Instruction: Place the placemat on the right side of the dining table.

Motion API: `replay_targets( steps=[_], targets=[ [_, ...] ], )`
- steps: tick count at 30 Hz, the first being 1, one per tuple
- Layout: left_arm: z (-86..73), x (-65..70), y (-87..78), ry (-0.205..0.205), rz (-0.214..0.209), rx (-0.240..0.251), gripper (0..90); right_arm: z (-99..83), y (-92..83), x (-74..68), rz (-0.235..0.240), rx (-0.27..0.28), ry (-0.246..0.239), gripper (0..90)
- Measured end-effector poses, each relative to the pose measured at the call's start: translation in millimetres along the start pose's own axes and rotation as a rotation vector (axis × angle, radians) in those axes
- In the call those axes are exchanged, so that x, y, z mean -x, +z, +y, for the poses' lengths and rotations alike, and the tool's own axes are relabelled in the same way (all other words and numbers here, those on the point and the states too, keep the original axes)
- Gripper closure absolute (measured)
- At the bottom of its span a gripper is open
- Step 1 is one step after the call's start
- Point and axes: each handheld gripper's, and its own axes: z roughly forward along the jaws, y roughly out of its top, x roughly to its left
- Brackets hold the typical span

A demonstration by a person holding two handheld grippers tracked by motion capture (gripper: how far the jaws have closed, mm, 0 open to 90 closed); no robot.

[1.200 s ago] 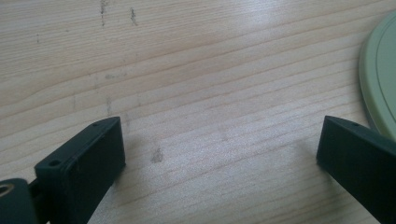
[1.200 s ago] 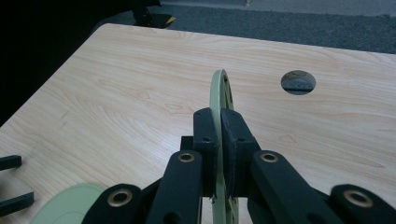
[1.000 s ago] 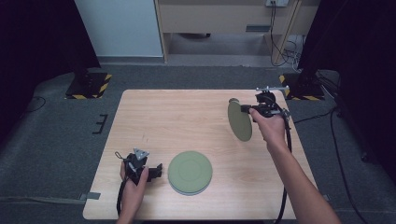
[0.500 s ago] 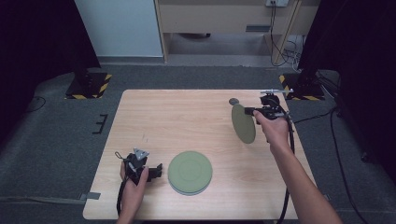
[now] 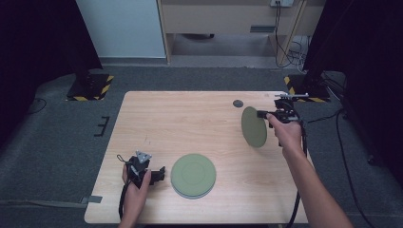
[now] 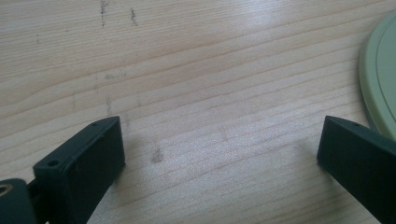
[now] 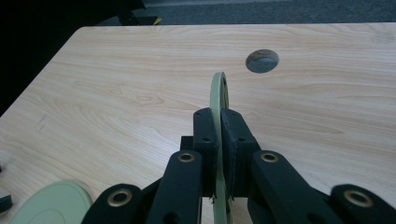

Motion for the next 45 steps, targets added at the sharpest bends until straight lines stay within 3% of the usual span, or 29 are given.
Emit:
replay_targets(
  steps=[9,18,24,32,35,45],
  targets=[
    [0.0,-1.6,-1.2,-0.006,0.002,0.0,1.8,-5.1,-7.3,20.2,-0.035,0.005,0.013,85.8],
    [-0.4,-11.5,-4.5,-0.037,0.021,0.014,2.1,-15.1,-10.7,53.7,-0.097,-0.027,0.04,85.8],
    [-1.1,-15.4,-4.1,-0.046,0.026,0.009,2.2,-22.9,-10.8,68.9,-0.096,-0.029,0.065,85.8],
    [-2.5,-14.4,-3.1,-0.036,0.025,0.002,1.9,-30.2,-8.2,79.4,-0.105,-0.034,0.078,85.8],
    [-2.9,-13.7,-2.8,-0.033,0.03,0.005,1.3,-33.3,-8.3,83.2,-0.072,-0.015,0.115,85.8],
    [-3.6,-13.3,-2.7,-0.034,0.033,0.01,1.0,-35.8,-4.5,90.5,-0.096,-0.026,0.086,85.7]
  ],
)
